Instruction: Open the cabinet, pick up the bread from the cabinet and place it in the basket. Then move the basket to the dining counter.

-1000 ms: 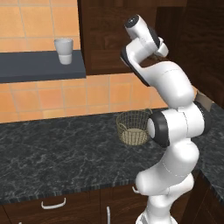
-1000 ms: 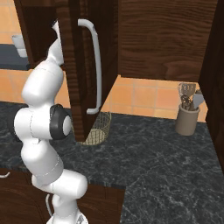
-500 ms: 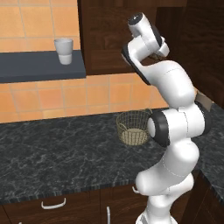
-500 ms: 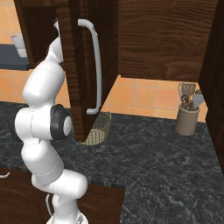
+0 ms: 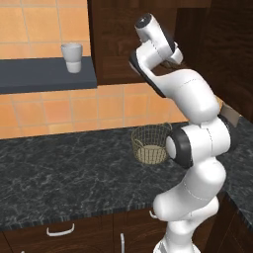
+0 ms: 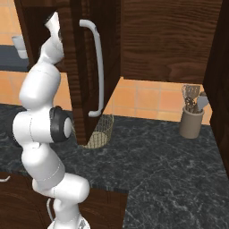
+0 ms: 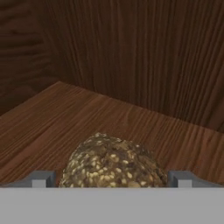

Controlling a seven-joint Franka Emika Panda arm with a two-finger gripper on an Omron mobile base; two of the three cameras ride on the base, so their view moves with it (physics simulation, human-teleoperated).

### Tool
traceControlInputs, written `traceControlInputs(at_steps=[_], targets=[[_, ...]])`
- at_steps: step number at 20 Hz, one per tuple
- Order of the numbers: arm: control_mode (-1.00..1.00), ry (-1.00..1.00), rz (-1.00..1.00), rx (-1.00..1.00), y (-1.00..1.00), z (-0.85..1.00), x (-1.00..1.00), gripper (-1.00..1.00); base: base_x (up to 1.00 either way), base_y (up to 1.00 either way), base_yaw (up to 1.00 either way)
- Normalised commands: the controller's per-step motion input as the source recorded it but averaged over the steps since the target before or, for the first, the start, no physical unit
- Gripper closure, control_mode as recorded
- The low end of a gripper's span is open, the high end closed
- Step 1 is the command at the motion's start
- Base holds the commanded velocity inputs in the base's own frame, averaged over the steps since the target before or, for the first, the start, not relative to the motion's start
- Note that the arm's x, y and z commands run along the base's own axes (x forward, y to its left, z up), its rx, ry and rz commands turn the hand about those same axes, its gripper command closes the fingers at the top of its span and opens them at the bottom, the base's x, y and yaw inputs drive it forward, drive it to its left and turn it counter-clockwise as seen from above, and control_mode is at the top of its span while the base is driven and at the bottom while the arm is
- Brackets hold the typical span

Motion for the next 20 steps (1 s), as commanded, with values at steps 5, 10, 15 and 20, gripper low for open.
traceControlInputs(at_steps=[5,10,15,20], targets=[[-1.0,-0.22,0.13,0.0,0.16,-0.01,-0.37,1.0,0.0,0.0,0.0],[-1.0,-0.31,0.23,0.0,0.12,-0.07,-0.51,1.0,0.0,0.0,0.0],[-1.0,-0.13,0.3,-0.05,0.09,-0.11,-0.45,1.0,0.0,0.0,0.0],[-1.0,0.03,0.27,-0.13,0.08,0.22,-0.28,1.0,0.0,0.0,0.0]])
